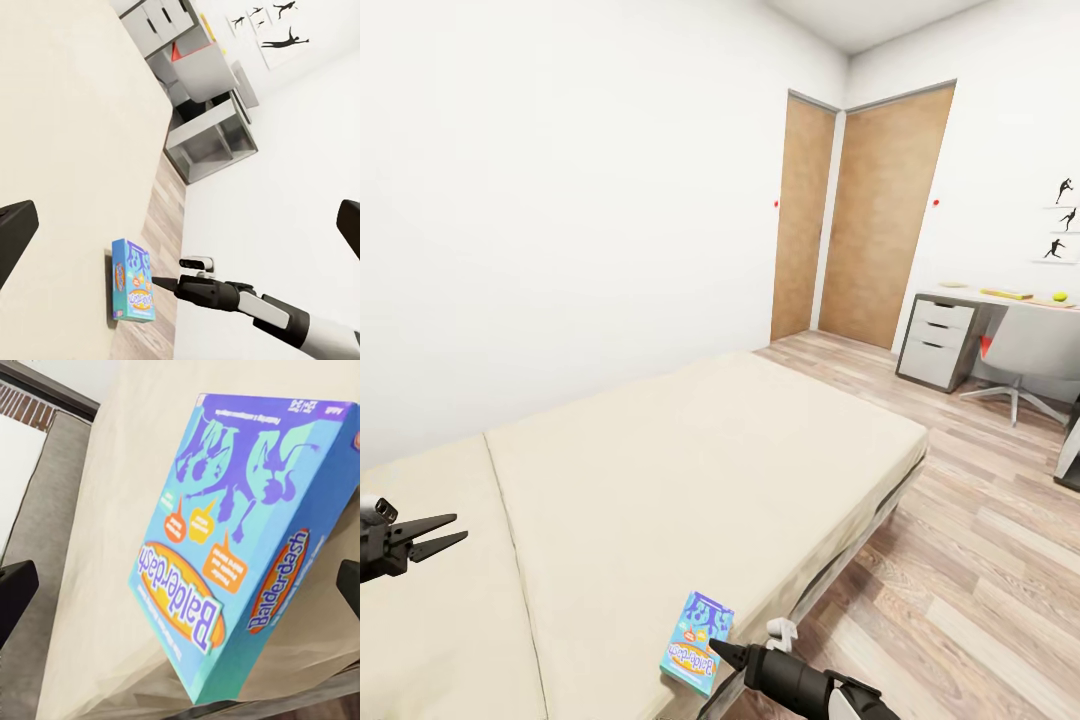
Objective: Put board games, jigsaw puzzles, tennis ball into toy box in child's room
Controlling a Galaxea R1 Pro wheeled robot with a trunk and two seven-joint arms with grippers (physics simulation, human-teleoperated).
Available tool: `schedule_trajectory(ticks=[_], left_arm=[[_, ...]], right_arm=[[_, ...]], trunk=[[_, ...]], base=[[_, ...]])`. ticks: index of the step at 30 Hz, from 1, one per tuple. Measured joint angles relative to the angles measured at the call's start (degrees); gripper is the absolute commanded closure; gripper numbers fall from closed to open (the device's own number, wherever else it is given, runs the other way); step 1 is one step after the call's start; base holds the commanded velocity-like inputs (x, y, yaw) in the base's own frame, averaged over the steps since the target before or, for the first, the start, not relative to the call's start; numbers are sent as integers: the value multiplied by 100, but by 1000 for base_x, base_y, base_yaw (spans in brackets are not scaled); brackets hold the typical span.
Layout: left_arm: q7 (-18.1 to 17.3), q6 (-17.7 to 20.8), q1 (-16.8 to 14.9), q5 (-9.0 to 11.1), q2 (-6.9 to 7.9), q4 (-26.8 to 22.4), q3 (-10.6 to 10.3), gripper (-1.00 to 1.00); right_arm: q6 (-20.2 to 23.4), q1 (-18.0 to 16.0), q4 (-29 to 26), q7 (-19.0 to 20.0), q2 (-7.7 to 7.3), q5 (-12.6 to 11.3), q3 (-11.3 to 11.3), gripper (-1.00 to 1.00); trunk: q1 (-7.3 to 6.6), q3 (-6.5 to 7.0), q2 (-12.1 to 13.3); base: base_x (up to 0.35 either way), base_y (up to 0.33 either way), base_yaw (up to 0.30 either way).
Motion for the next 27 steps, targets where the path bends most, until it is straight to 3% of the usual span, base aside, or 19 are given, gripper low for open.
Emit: schedule_trajectory(ticks=[8, 11, 19, 27], left_arm=[[0, 0, 0, -2, 0, 0, 0, -100], [0, 0, 1, -7, 1, 0, 0, -100], [0, 3, 0, -7, 4, 0, 0, -100], [0, 4, 0, -8, 4, 0, 0, -100]], right_arm=[[134, 0, 22, 368, 0, -48, -60, -100], [165, 1, 67, 445, 0, -56, -68, -100], [178, 0, 148, 462, 0, -66, -105, -100], [277, 0, 162, 443, 2, -63, -319, -100]], trunk=[[0, 0, 0], [65, -53, -119], [132, -108, -241], [132, -108, -241]], base=[[0, 0, 0], [0, 0, 0], [0, 0, 0], [0, 0, 0]])
